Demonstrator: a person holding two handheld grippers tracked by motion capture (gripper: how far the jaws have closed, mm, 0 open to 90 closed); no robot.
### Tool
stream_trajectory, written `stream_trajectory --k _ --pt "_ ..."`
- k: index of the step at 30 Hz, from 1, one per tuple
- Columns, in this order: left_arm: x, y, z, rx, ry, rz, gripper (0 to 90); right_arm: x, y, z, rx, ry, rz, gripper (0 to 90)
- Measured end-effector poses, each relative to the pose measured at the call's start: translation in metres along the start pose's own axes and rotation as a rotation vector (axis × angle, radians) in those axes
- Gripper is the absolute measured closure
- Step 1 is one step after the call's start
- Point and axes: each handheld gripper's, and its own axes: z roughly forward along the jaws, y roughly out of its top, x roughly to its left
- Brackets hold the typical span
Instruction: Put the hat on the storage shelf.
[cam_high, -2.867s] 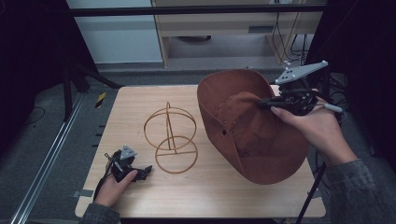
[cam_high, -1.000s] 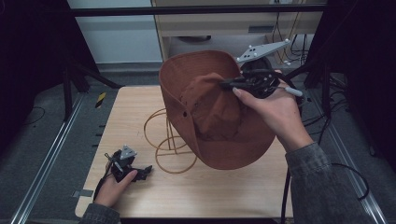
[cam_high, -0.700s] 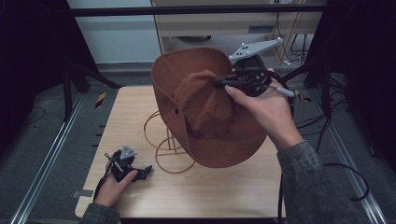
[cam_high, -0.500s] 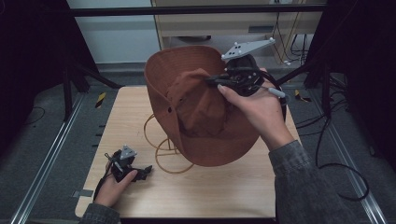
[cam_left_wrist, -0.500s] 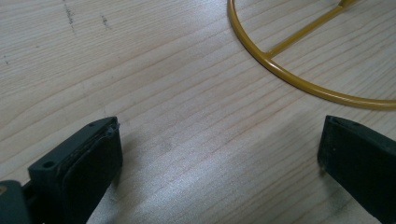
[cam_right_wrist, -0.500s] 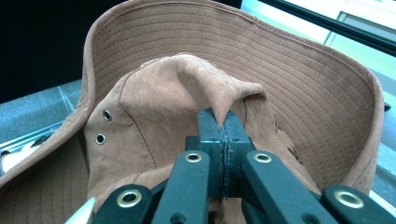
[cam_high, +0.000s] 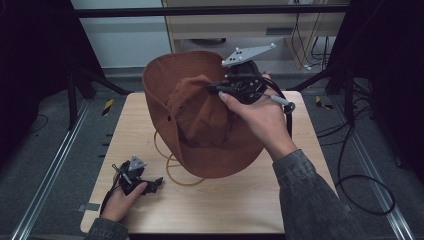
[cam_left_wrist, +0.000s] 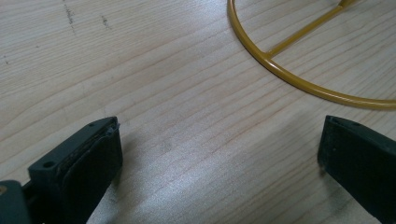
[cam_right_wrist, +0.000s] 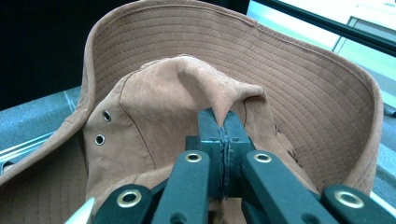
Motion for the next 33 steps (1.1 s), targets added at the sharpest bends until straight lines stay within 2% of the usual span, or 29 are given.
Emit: stream_trajectory --k 21,33 --pt "0.000 0.000 0.000 0.000 0.000 0.000 0.0 0.004 0.006 0.021 0.002 0.019 0.012 89.5" --pt "0.000 0.000 0.000 -0.001 0.000 -0.001 0.0 0.015 0.014 0.028 -0.011 0.055 0.004 89.5"
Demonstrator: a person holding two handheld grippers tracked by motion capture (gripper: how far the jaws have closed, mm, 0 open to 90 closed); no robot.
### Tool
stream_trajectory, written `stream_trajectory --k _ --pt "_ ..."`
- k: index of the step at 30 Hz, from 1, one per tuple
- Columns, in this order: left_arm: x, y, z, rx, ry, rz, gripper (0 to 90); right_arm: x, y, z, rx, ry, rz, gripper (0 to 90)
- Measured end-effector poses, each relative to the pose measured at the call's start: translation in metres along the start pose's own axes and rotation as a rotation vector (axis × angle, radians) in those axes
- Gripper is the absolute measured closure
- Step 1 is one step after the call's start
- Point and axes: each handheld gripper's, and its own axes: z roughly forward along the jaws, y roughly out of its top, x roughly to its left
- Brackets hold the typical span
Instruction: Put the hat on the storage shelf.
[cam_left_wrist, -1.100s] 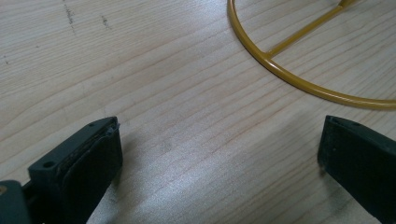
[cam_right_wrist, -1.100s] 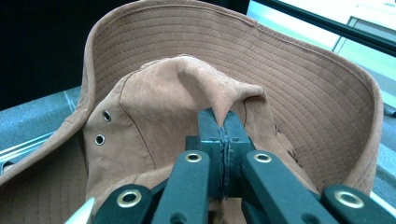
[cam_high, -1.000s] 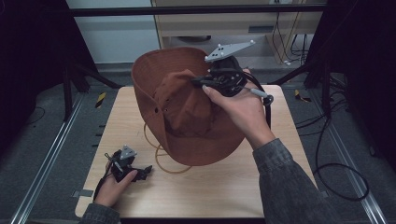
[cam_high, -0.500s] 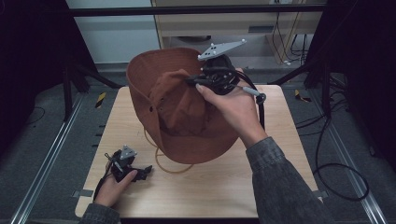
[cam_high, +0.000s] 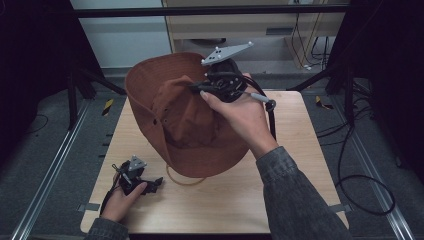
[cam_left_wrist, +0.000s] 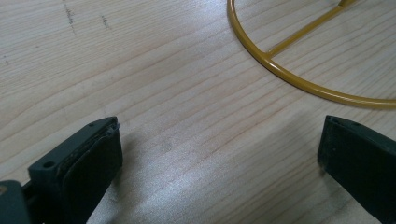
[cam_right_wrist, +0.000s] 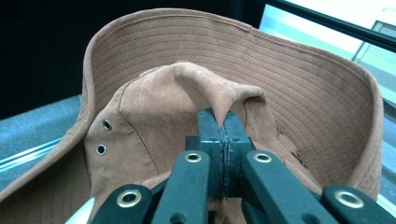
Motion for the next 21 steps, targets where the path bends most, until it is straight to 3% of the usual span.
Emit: stream_trajectory --k 21 --pt "0.000 0.000 0.000 0.001 0.000 0.001 0.0 0.012 -0.006 0.022 0.016 0.063 -0.010 89.5"
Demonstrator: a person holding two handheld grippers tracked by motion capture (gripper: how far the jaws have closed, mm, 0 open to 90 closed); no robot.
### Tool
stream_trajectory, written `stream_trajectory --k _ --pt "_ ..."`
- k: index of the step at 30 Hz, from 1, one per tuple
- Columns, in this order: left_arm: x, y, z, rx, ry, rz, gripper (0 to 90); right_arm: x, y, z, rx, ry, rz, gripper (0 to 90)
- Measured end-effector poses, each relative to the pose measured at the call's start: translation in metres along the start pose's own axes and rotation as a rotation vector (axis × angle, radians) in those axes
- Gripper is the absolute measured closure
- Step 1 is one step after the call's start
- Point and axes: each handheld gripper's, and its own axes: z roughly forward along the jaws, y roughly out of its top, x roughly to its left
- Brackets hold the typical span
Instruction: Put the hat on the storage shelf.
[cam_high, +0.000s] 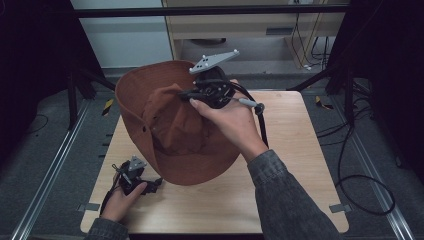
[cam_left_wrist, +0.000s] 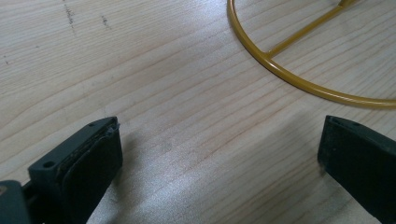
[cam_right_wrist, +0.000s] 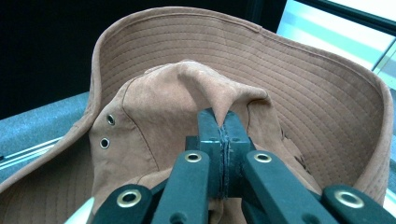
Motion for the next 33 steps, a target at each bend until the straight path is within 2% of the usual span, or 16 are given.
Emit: stream_trajectory --k 28,33 --pt "0.000 0.000 0.000 0.000 0.000 0.000 0.0 0.003 -0.011 0.023 0.035 0.010 0.010 89.3" --pt "0.000 0.000 0.000 0.000 0.000 0.000 0.0 -0.001 -0.014 0.027 0.052 0.003 0.018 89.3"
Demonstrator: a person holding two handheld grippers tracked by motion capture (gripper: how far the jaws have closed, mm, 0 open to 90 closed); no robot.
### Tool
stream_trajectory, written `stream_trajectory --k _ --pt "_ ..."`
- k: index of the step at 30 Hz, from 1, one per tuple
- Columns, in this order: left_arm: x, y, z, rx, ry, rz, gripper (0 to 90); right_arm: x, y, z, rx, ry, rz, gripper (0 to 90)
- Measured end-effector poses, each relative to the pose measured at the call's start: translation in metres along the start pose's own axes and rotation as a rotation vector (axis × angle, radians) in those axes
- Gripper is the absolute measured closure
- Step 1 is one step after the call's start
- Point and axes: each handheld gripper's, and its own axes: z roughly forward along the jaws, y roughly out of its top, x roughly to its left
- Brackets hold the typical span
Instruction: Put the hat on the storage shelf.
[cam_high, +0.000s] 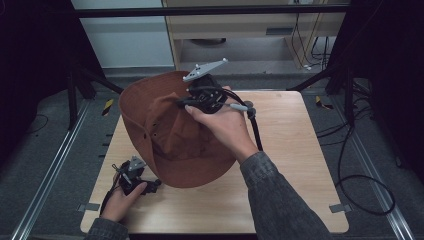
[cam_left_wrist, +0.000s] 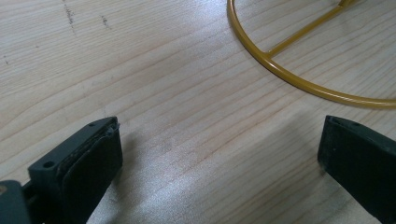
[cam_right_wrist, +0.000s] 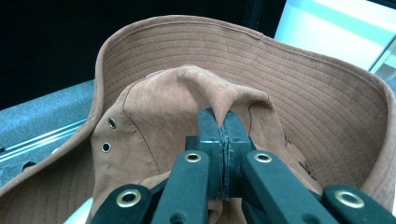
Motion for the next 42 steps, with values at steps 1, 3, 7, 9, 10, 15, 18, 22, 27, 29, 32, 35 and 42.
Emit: stream_trajectory --k 1,3,7,9,10,15,18,22,27,29,32,35,42 --pt "0.000 0.000 0.000 0.000 0.000 0.000 0.0 0.000 0.000 0.000 0.000 0.000 0.000 89.3" --pt "0.000 0.000 0.000 0.001 -0.002 -0.001 0.0 -0.001 -0.002 0.003 0.010 0.002 0.004 89.3" --pt "0.000 0.000 0.000 0.000 -0.002 0.000 0.0 -0.001 -0.003 0.005 0.015 0.005 0.007 89.2" --pt "0.000 0.000 0.000 0.000 0.000 0.000 0.0 -0.001 -0.004 0.006 0.017 0.008 0.006 89.2" --pt "0.000 0.000 0.000 0.000 0.000 0.000 0.0 -0.001 -0.004 0.006 0.019 0.010 0.007 89.1" --pt "0.000 0.000 0.000 0.000 0.000 0.000 0.0 -0.001 -0.009 0.008 0.024 0.017 0.013 88.8" --pt "0.000 0.000 0.000 0.000 0.000 0.000 0.0 -0.001 -0.011 0.008 0.023 0.022 0.014 88.4" --pt "0.000 0.000 0.000 0.000 0.000 0.000 0.0 -0.002 -0.013 0.008 0.020 0.020 0.023 87.0" --pt "0.000 0.000 0.000 0.000 -0.002 0.000 0.0 -0.003 -0.015 0.009 0.017 0.025 0.027 85.8" --pt "0.000 0.000 0.000 0.000 -0.001 0.000 0.0 -0.003 -0.015 0.009 0.015 0.026 0.026 85.5" --pt "0.000 0.000 0.000 0.000 -0.002 0.000 0.0 -0.001 -0.016 0.010 0.011 0.029 0.020 83.1" --pt "0.000 0.000 0.000 0.000 -0.002 0.000 0.0 -0.001 -0.016 0.010 0.007 0.025 0.021 79.1" --pt "0.000 0.000 0.000 0.000 -0.002 0.000 0.0 -0.001 -0.017 0.011 0.000 0.006 0.019 63.4"
